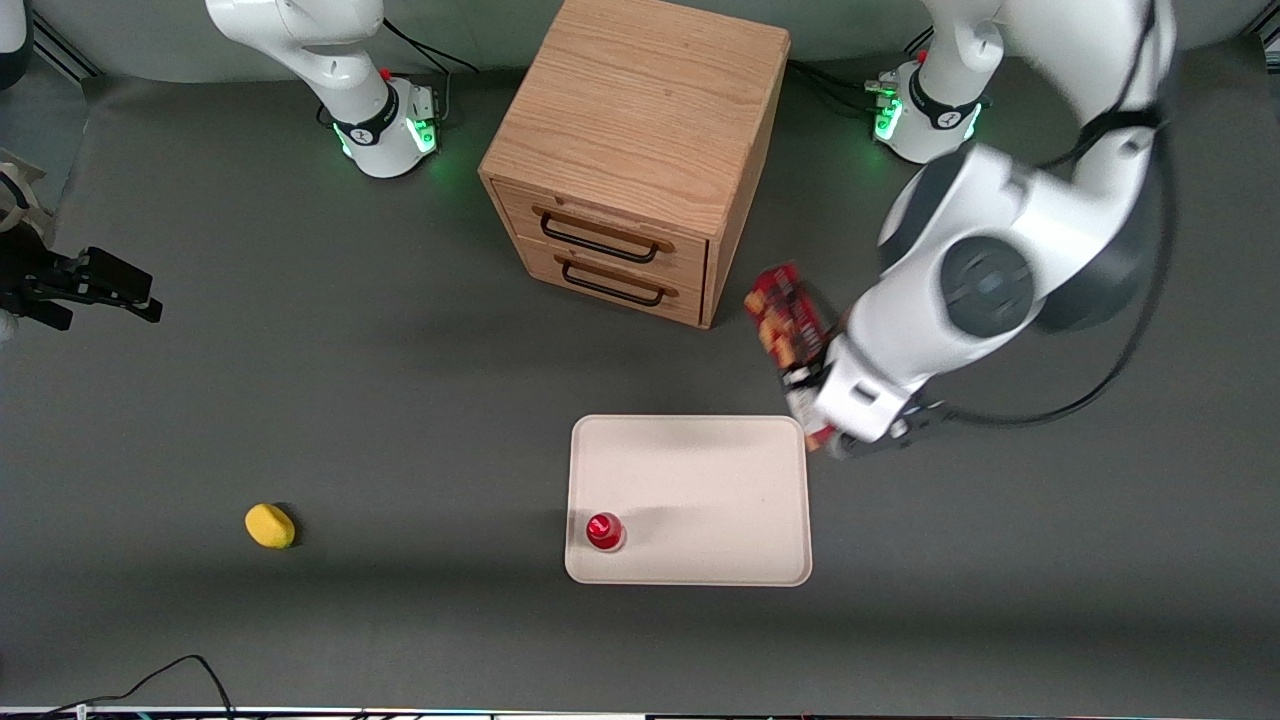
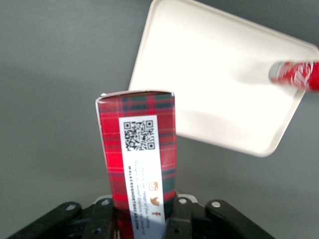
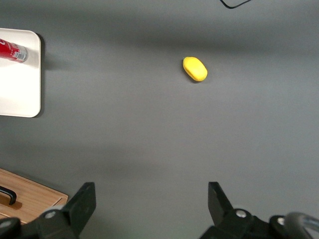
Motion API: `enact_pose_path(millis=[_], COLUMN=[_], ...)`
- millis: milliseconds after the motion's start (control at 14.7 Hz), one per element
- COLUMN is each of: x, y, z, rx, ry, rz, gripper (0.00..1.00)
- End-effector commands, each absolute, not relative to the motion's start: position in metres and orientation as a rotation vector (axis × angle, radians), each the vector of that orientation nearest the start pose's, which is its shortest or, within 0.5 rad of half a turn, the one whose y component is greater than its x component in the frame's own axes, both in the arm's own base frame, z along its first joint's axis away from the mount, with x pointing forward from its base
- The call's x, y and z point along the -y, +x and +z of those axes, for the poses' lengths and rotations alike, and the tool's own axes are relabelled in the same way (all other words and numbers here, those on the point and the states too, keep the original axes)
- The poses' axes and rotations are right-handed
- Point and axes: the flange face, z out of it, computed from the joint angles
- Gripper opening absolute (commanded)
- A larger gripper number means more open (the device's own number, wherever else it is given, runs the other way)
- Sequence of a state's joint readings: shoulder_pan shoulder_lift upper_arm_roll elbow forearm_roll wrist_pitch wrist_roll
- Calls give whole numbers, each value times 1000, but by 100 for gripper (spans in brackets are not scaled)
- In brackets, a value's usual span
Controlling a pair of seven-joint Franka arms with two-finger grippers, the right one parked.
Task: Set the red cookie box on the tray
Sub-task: 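Carry the upright cookie box with the left gripper over the white tray, then lower the cookie box onto the tray beside the red object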
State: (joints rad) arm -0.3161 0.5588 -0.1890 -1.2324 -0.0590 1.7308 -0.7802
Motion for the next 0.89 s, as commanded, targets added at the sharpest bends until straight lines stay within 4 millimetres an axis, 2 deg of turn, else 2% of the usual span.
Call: enact_pose_path(millis=[0,136,273,477,818], x=[333,346,349,365,366], y=[656,662,668,668,680], z=[416,389,366,350,309], rx=[599,560,552,535,476], ry=[-3175,-3172,-3184,-3211,-3201], rz=[155,66,23,-15,-133], gripper=[0,0,0,0,0])
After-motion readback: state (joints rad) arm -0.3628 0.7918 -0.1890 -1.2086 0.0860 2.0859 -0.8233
